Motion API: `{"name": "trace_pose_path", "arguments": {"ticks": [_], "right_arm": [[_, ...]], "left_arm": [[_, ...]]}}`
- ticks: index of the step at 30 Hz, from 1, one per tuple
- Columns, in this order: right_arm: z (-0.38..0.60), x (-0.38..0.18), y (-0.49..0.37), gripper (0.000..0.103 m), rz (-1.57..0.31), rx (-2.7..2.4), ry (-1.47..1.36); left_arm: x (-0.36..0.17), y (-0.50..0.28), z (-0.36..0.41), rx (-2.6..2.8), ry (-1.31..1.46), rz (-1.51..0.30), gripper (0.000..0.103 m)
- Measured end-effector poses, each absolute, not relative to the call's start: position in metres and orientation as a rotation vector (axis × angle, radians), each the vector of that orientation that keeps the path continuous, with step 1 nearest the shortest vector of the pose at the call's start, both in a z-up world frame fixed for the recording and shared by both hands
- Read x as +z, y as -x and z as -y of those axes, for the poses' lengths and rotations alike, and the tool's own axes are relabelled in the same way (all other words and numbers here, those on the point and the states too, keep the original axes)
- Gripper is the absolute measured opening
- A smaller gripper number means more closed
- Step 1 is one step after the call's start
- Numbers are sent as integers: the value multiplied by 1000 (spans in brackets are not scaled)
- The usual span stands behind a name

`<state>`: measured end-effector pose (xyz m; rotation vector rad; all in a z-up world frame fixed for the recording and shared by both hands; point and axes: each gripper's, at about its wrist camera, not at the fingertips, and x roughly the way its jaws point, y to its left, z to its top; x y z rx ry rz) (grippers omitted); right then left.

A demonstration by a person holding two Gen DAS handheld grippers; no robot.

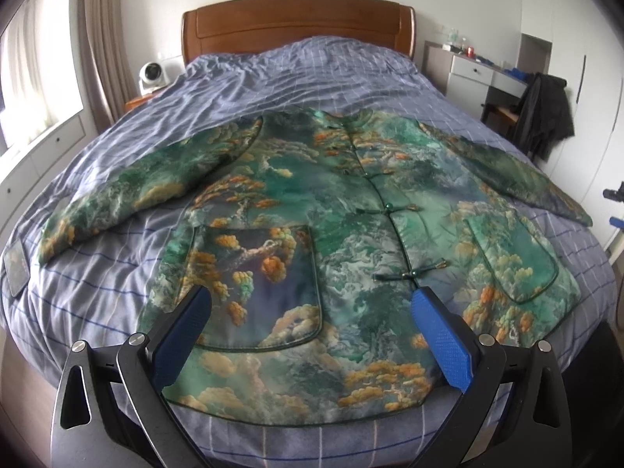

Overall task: Fold large clothes
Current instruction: 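Grasp a sleeve cuff with the right tool, fold it across the jacket front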

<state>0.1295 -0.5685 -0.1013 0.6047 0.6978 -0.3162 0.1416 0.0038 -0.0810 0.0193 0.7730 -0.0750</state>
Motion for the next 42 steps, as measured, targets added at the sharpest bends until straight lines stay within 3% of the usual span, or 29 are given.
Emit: {"name": "trace_pose_path", "arguments": {"ticks": [11,15,19,24,31,36,42], "right_arm": [[671,-196,-163,81,-683,-375,-1196],[681,-216,-177,73,-621,-447,-1241],[678,-212,-193,17,-606,-536,-1140],[619,-140,-212,12,-562,-515,-707],[438,-44,-243,11,-471,-191,-131],[333,-41,-271,11,-491,19,12],[249,-78,-288,10,-592,141,73]], "left_arm": [[-88,-142,3,-70,-65,-794,102],[-92,-144,-2,-61,-44,-819,102],[-97,-142,-4,-50,-42,-837,102],[-106,-142,-5,-59,-31,-865,102],[-107,-141,-3,-86,18,-876,102],[-103,-135,-10,-71,24,-858,102],[-102,-130,-27,-44,68,-852,102]]}}
